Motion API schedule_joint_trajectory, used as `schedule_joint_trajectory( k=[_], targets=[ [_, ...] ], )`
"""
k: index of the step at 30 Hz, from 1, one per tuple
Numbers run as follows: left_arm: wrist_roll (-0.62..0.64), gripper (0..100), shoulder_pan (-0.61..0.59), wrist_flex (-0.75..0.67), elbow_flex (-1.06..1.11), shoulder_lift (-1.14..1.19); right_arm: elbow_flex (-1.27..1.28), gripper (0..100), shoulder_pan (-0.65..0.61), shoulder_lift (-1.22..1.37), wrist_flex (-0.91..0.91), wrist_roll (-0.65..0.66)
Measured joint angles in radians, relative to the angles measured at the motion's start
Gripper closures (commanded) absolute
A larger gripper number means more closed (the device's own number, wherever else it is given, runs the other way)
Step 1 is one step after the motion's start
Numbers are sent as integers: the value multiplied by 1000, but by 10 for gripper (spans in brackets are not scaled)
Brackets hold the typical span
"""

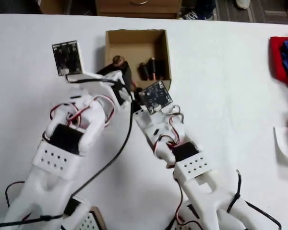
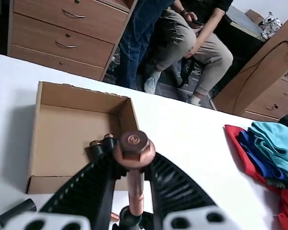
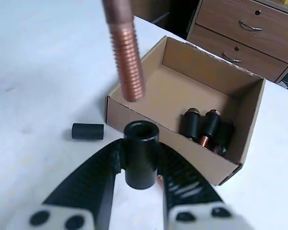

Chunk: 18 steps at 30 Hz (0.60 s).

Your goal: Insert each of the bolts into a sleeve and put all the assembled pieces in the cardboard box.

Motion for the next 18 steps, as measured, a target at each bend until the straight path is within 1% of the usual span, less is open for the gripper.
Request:
schedule_joint_trajectory(
  k=[6, 11, 18],
  targets=[
    [0, 974, 3, -18, 0, 41, 15, 974, -2, -34, -2, 0],
    [0, 974, 3, -34, 0, 61, 97, 974, 2, -123, -69, 0],
    [2, 974, 12, -43, 0, 63, 143, 974, 0, -153, -78, 0]
  ],
)
